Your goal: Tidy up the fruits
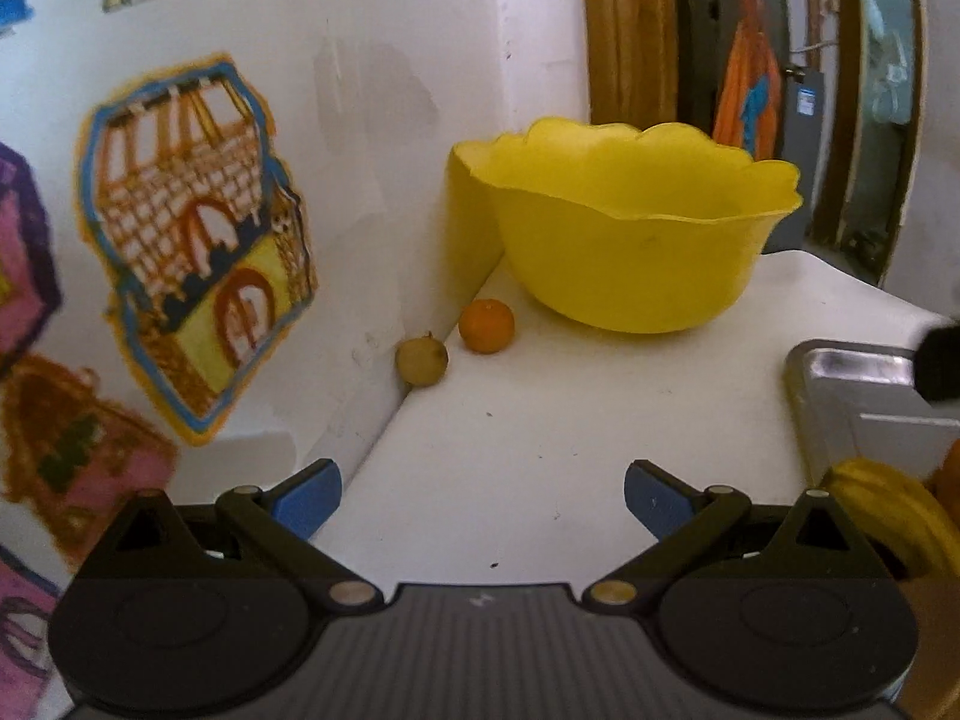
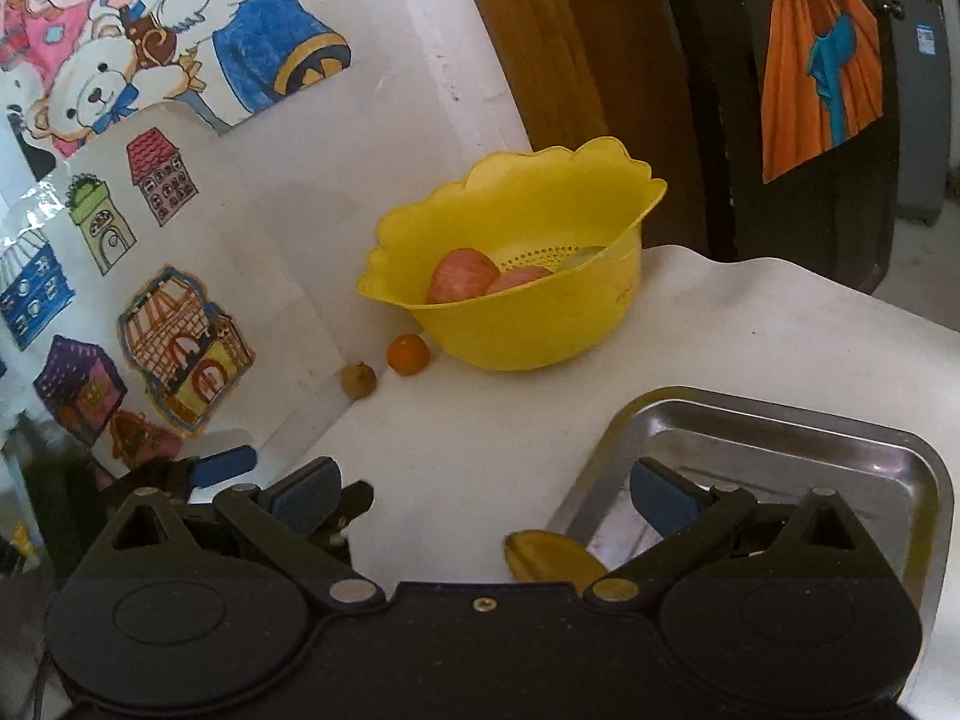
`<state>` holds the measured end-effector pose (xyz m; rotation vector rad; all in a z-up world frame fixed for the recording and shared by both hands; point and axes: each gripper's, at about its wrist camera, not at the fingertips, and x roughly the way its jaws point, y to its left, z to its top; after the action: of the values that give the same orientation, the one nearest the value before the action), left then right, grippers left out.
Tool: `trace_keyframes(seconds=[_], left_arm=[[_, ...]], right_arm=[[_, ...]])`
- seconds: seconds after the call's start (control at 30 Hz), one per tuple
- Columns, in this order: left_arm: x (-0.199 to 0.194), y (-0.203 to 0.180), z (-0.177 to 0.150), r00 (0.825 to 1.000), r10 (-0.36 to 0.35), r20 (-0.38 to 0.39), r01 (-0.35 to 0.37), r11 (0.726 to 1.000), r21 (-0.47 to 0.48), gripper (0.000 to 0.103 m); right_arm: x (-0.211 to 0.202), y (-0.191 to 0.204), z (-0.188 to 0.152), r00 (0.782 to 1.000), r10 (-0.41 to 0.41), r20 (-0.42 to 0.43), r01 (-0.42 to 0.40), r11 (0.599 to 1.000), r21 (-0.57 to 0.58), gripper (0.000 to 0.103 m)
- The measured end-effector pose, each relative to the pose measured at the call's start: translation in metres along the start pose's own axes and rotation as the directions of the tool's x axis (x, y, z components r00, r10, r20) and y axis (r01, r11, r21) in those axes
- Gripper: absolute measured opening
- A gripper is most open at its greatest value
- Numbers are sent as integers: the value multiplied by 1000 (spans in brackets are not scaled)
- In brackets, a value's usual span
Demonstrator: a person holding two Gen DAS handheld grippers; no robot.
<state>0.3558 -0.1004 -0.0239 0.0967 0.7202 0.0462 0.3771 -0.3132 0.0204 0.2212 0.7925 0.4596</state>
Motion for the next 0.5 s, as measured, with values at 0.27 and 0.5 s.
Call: trace_keyframes(seconds=[0.27,0.5], left_arm=[[-1,-7,4,990,138,-11,-138,986,-93,102],[-11,12,-2,978,204,-52,-210,960,-184,102]], right_arm=[[8,-7,5,998,-17,-58,5,980,-198,102],[30,37,11,995,-18,-100,-46,800,-598,102]])
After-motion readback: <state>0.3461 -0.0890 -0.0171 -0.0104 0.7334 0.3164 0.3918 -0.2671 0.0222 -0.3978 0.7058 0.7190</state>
